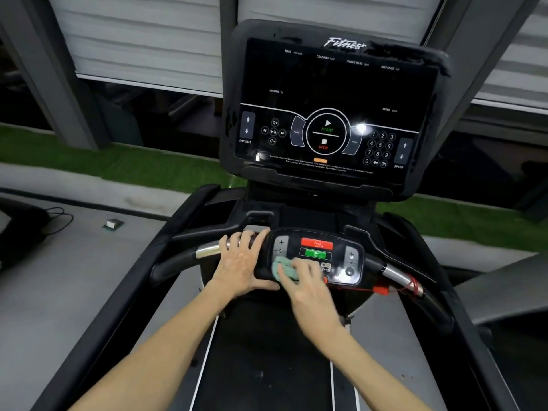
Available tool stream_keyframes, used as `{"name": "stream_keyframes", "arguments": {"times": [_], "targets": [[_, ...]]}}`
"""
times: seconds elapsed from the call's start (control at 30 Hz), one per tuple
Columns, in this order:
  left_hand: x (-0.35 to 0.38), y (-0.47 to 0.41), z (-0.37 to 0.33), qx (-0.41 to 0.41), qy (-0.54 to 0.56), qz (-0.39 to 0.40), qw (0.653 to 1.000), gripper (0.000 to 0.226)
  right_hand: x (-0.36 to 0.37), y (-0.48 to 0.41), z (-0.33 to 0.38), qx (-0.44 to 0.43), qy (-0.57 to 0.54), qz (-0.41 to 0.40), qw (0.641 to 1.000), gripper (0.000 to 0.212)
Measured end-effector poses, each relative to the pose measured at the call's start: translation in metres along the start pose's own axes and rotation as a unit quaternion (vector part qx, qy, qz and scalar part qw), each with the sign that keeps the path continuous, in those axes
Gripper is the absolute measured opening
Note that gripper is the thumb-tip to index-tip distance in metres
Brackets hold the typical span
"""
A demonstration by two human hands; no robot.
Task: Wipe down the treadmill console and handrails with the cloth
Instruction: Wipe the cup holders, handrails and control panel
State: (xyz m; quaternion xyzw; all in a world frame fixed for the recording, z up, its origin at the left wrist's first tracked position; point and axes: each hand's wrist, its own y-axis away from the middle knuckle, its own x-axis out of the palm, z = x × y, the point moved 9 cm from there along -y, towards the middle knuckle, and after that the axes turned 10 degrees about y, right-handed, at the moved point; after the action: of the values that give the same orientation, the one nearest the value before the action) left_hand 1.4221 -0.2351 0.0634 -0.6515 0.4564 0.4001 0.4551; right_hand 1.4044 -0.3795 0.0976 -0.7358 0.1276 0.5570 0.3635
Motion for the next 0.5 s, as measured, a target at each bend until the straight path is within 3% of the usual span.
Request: {"name": "stream_keyframes", "arguments": {"times": [0.17,0.37,0.5], "targets": [[0.002,0.002,0.001,0.003,0.027,0.014,1.000,0.117,-0.006,-0.009,0.025,-0.069,0.013,-0.009,0.997,0.063],[0.008,0.005,-0.001,-0.066,0.042,0.026,0.997,0.118,0.001,0.035,-0.049,0.006,0.038,-0.022,0.999,0.060],[0.007,0.009,0.000,-0.060,0.063,0.016,0.996,0.115,0.003,0.006,0.003,0.004,0.002,-0.039,0.999,0.057]]}}
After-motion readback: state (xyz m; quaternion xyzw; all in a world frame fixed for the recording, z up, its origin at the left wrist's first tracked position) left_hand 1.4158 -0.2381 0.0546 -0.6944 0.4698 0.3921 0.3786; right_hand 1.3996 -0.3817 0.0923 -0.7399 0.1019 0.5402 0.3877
